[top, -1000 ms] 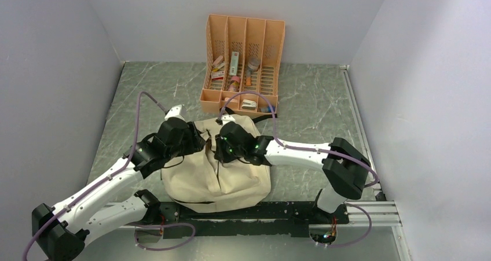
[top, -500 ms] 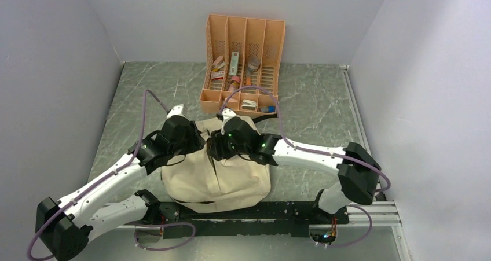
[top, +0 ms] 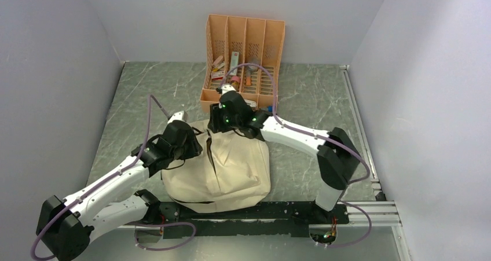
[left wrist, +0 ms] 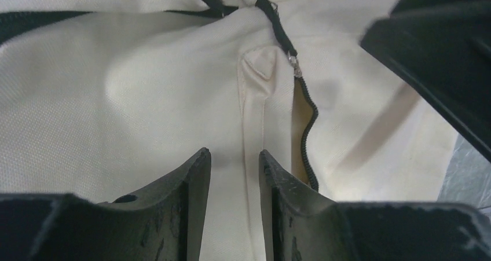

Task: Pack the student bag
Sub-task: Place the stationery in the student bag, then zip the student bag at the center of the board.

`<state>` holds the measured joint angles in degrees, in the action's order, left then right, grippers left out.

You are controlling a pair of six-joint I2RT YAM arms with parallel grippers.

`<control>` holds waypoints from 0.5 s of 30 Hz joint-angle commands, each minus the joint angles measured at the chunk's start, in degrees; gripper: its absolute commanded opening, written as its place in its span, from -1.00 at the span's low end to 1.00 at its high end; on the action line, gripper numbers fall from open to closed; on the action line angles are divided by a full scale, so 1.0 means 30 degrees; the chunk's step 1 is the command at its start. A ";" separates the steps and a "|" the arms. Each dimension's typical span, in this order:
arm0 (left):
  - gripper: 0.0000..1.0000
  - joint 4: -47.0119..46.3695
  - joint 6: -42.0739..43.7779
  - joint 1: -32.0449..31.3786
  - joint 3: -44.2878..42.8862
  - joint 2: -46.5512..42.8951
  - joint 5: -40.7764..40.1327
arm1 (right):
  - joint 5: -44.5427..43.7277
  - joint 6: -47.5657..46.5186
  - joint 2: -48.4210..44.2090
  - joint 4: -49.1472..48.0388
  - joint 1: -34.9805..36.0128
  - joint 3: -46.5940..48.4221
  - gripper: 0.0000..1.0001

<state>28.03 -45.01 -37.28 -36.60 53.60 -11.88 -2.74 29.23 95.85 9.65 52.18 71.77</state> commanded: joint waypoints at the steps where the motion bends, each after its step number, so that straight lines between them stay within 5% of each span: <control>1: -0.22 -0.0902 0.0102 0.0195 0.0334 0.0012 0.0724 | 0.1301 -0.1383 0.2389 0.1605 0.0096 0.2223 -0.08; 15: -0.28 -0.0707 0.0528 0.0294 0.0135 -0.0162 0.0504 | 0.2092 -0.2349 0.6493 0.4228 0.0077 0.5842 -0.07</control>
<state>27.22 -44.58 -36.93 -35.79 53.21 -10.76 2.22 23.83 113.47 18.83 52.47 86.30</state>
